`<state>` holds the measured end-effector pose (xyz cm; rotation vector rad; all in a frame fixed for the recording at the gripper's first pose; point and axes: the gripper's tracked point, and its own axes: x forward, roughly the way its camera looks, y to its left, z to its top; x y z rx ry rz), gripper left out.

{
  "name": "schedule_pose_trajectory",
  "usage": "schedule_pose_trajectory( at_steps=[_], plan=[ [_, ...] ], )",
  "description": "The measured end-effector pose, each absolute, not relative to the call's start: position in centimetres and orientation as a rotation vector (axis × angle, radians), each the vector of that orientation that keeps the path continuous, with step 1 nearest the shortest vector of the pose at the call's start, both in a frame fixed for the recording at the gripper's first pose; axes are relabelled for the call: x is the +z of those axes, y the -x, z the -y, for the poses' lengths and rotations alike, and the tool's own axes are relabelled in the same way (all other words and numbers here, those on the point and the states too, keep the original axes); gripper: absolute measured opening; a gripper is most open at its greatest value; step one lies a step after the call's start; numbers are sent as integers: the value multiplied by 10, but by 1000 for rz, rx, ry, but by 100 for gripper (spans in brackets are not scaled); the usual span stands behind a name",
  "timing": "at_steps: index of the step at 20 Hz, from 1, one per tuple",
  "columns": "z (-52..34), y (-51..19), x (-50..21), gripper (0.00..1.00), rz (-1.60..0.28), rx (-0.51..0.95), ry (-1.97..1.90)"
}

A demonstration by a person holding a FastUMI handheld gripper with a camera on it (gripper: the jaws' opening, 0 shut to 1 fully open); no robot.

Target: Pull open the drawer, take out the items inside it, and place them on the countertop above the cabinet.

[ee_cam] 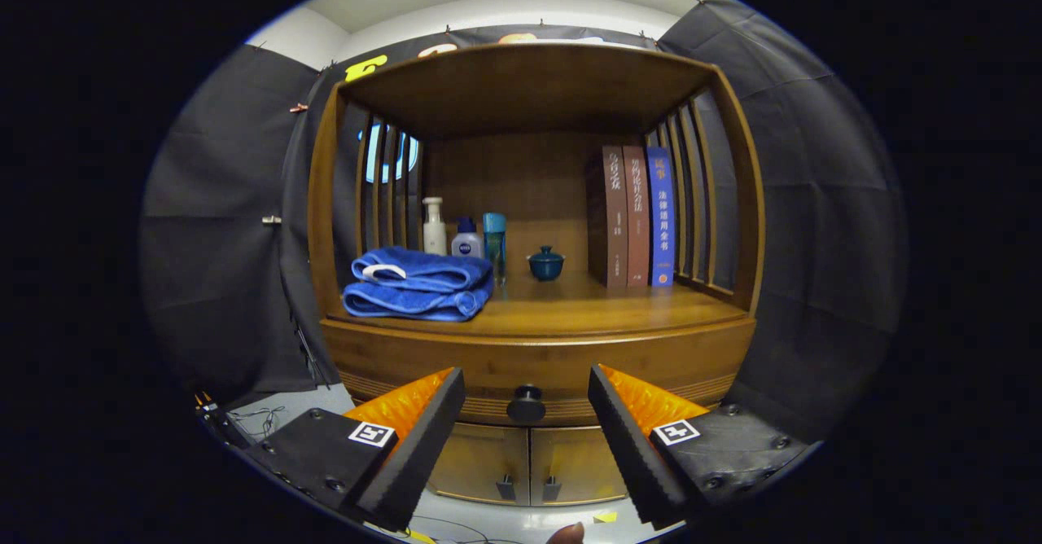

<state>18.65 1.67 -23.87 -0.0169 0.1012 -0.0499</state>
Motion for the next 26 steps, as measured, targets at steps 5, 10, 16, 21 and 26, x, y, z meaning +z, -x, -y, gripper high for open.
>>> schedule_pose_trajectory(
  at_steps=[5,10,16,21,26],
  plan=[
    [-12,-220,-280,99,-144,-76,-1],
    [-9,-242,-311,98,-189,-91,6],
    [-14,-261,-329,74,-227,-87,30],
    [-5,-265,-332,45,-185,-123,19],
    [-6,-258,-330,32,-191,-120,60]
  ],
)
